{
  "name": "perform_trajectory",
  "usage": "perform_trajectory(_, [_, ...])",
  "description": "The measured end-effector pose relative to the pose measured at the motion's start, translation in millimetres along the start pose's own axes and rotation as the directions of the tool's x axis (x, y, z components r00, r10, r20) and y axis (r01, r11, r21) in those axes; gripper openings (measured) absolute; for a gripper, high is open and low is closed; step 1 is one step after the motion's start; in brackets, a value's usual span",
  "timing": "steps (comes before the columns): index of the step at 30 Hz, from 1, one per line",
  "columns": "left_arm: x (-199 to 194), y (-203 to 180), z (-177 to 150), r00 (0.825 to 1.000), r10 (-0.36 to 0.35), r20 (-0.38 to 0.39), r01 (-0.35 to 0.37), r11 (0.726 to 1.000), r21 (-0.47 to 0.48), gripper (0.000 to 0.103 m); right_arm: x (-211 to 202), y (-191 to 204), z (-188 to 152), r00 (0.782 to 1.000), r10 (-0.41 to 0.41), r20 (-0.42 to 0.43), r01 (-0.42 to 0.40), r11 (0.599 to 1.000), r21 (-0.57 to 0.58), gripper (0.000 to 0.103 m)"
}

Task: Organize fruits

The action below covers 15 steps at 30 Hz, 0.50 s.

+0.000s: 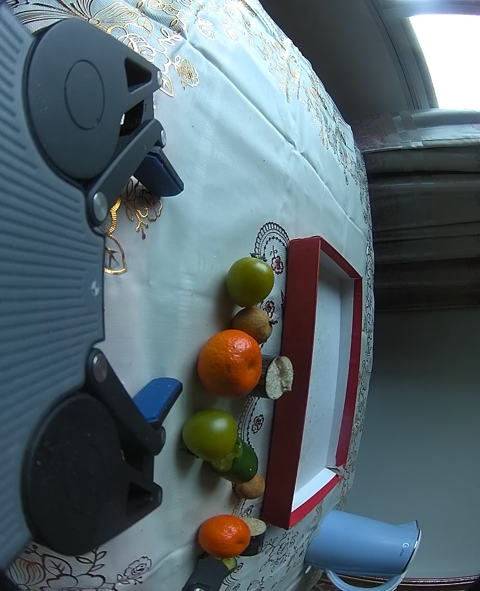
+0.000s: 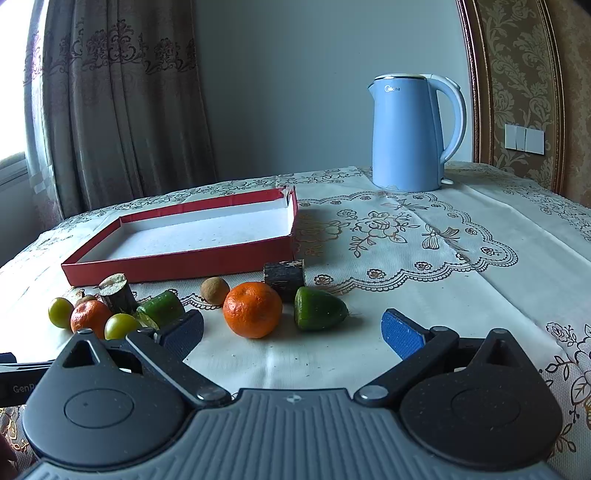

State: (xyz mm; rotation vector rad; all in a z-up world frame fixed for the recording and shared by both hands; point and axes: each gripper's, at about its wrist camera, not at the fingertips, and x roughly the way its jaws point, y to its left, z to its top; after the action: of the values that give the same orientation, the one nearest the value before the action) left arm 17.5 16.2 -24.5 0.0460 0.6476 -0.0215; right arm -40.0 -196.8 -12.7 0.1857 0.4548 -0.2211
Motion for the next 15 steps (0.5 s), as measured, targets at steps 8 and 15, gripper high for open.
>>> perform_trajectory(8, [0.0, 0.0, 0.0, 1.000, 0.000, 0.000, 0.000, 1.000, 0.000, 0.103, -0.6, 1.0, -0.5, 1.000, 0.004, 0.000, -0.004, 1.000, -0.001, 0.103])
perform_trajectory(15, [0.0, 0.0, 0.0, 1.000, 0.000, 0.000, 0.000, 1.000, 0.000, 0.103, -0.6, 1.4, -0.8, 1.000, 0.005, -0.002, -0.005, 1.000, -0.001, 0.103])
